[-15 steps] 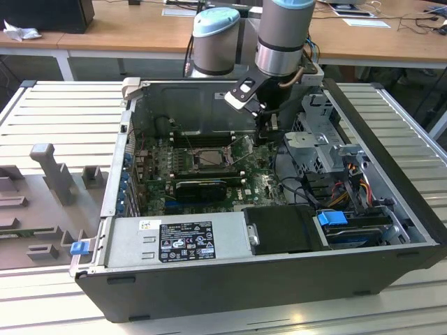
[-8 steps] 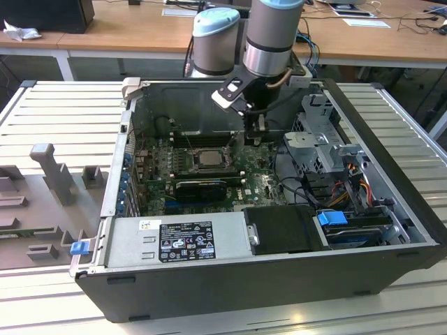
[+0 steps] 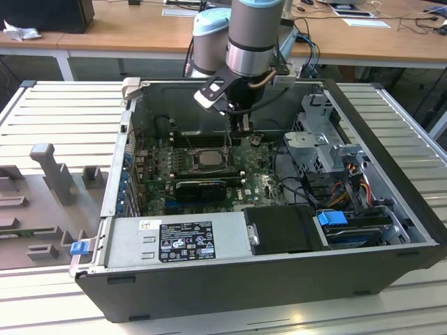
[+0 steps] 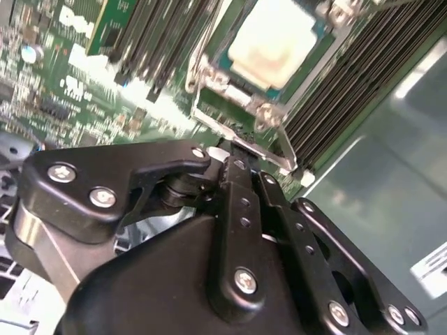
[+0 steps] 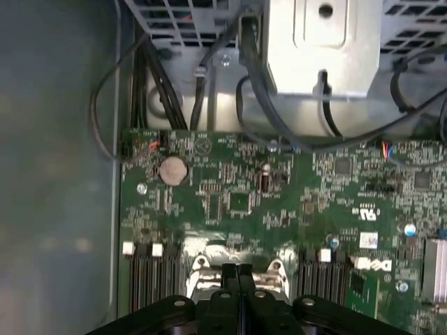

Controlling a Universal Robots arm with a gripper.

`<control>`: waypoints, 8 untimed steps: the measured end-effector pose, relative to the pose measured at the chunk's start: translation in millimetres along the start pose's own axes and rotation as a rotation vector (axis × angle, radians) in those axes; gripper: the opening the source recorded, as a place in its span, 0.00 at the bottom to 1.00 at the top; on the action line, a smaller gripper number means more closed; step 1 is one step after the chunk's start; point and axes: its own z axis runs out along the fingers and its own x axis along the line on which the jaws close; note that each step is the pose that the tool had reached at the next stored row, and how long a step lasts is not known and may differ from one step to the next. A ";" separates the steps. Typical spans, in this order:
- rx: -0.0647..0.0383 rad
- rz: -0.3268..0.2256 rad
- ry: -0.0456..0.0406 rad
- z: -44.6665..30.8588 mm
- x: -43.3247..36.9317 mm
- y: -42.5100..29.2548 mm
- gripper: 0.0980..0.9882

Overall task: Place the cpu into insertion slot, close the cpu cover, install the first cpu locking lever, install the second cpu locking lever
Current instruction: 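Close the cpu cover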

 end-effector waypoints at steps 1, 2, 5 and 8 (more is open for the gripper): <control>0.000 0.000 0.0000 0.0 0.1 -4.0 0.01; -0.001 0.000 0.0001 0.1 0.2 -7.7 0.01; -0.001 0.000 0.0000 5.1 0.5 -16.1 0.01; -0.001 -0.004 0.0000 13.4 0.3 -18.5 0.01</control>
